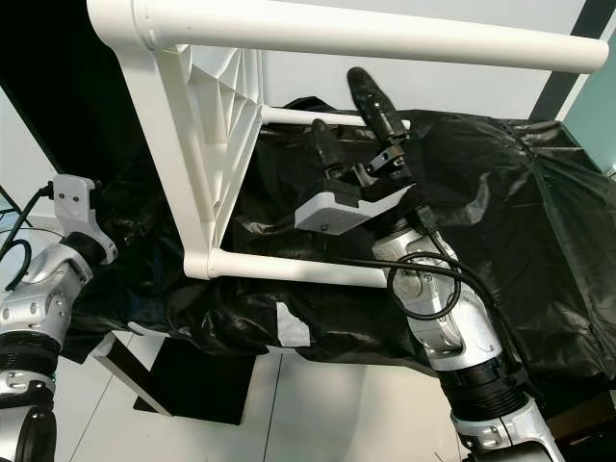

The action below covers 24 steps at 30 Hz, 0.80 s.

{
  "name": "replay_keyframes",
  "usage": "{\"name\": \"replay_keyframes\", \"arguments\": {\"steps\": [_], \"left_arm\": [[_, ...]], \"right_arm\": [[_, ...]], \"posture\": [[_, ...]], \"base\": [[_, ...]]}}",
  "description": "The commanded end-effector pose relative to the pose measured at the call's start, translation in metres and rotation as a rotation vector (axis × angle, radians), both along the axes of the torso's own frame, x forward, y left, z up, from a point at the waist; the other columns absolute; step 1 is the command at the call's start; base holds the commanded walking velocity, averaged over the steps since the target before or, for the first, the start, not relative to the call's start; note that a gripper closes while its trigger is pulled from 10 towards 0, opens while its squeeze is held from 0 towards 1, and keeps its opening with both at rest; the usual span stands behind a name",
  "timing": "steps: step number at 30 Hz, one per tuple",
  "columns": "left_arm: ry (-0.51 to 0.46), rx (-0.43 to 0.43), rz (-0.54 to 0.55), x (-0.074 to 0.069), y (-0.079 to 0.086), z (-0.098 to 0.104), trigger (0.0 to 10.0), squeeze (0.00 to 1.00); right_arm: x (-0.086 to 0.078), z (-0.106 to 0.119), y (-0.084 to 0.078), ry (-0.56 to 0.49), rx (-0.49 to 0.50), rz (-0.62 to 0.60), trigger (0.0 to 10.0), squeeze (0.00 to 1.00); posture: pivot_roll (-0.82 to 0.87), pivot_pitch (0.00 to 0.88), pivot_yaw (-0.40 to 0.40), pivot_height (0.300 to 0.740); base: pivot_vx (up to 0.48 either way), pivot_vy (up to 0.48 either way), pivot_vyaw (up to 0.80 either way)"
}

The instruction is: Building children table

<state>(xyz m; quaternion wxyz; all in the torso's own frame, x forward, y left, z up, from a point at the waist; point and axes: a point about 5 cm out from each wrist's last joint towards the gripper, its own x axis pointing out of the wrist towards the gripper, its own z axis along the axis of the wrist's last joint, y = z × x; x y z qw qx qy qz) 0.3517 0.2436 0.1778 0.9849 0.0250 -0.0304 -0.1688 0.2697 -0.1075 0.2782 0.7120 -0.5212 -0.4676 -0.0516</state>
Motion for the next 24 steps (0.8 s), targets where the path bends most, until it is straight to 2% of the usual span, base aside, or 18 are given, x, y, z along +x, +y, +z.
{"name": "replay_keyframes", "arguments": {"steps": [1, 6, 10, 24], "left_arm": [[-0.001, 0.000, 0.008, 0.003, -0.003, -0.001, 10.0, 0.00], [0.001, -0.003, 0.007, 0.005, -0.004, -0.003, 10.0, 0.00], [-0.001, -0.005, 0.010, 0.006, -0.003, -0.004, 10.0, 0.00], [0.004, -0.003, -0.011, 0.013, -0.007, -0.003, 10.0, 0.00]], "right_arm": [[-0.005, 0.010, -0.002, -0.080, 0.007, -0.016, 10.0, 0.00], [-0.007, 0.016, -0.007, -0.136, 0.036, -0.057, 10.0, 0.00], [-0.005, 0.019, -0.009, -0.143, 0.056, -0.084, 10.0, 0.00], [0.010, 0.045, -0.013, -0.092, 0.093, -0.178, 10.0, 0.00]], "posture": [[-0.04, 0.000, -0.004, 0.740], [-0.04, 0.000, -0.002, 0.740], [-0.04, 0.000, 0.002, 0.740], [-0.06, 0.000, 0.022, 0.740]], "base": [[0.000, 0.000, 0.00], [0.000, 0.000, 0.00], [0.000, 0.000, 0.00], [0.000, 0.000, 0.00]]}}
